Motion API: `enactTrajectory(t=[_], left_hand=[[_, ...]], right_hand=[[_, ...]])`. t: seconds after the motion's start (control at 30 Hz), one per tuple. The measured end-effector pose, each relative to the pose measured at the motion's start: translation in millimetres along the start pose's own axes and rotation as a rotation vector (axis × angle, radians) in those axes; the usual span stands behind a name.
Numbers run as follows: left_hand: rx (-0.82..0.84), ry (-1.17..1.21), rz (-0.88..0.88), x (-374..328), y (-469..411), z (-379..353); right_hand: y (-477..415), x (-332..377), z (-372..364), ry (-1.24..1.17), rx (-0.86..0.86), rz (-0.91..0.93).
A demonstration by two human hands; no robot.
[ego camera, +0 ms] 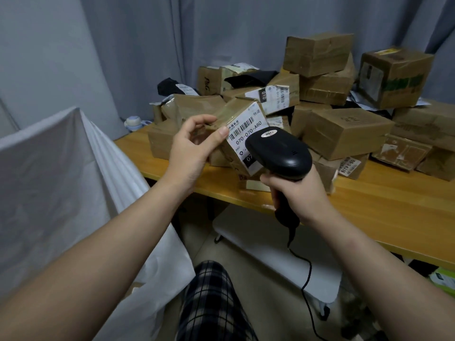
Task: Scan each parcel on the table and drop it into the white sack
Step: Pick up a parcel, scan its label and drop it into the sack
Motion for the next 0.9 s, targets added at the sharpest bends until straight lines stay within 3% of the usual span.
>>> enactTrajectory(t=[0.27, 0.4, 0.5, 0.67, 0.9], left_hand=[[-0.407, -0.075, 0.084, 60.8, 74.7, 170.7], [-0.697, -0.216, 0.235, 121.4, 137.7, 270.3], [-0.782, -0.428, 0.437, 176.2, 166.3, 323.8], [-0.677, -0.781, 0.807, 266.3, 188.9, 365.5], [-0.302, -0.924, 1.004, 375.0, 181.2, 360.9]], right_hand=[[-11.0, -57.8, -159.7, -0.135, 0.357, -0.224], [-3.4, -103.2, -251.4, -0.048, 0.574, -0.372], [0.3, -126.2, -311.9, 0.097, 0.743, -0.410], [7.1, -173.0, -367.6, 0.386, 0.898, -0.371], [4.3, -228.8, -359.9, 0.706, 0.971, -0.295]])
Point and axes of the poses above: each hand's wrist, its own y-axis away from the middle knuckle, its own z-axis out of the back of the hand, x = y × z, the point moved 8 cm from there along -y, towards the middle knuckle, and after that the axes turned 2 degrees about x, right-handed, at the moved point
